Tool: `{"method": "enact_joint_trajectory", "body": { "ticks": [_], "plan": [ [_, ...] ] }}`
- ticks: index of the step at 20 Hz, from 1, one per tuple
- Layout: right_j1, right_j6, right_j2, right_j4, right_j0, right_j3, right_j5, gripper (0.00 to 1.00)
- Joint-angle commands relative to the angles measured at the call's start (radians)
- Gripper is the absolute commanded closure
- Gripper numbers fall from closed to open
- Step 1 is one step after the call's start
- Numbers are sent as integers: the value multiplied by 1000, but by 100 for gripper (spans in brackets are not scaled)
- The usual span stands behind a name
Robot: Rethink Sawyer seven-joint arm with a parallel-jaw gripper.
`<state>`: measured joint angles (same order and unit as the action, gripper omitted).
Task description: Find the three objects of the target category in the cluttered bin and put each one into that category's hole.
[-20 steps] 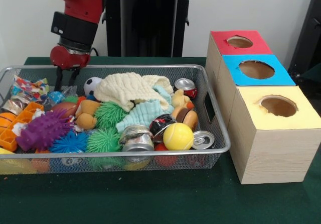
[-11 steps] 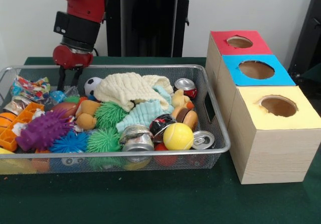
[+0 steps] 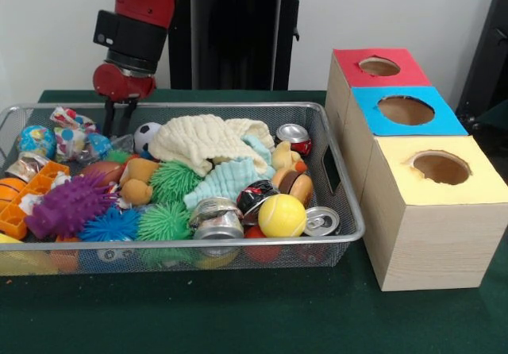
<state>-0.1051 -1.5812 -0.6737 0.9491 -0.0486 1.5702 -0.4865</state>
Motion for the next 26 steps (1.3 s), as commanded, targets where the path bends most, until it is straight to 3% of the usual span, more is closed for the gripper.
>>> {"method": "enact_joint_trajectory", "body": {
  "ticks": [1,3,14,17,18,21,26],
  "plan": [
    [-23,-74,180,63,-13,-17,-118,100],
    [-39,-119,203,100,-28,-15,-122,100],
    [-67,-134,237,144,-33,-6,-76,100],
    [-135,-207,235,199,0,35,-4,100],
    [-176,-270,241,255,23,54,47,100],
    [-241,-352,269,324,38,89,122,100],
    [-308,-376,320,358,33,135,208,100]
  ]
}}
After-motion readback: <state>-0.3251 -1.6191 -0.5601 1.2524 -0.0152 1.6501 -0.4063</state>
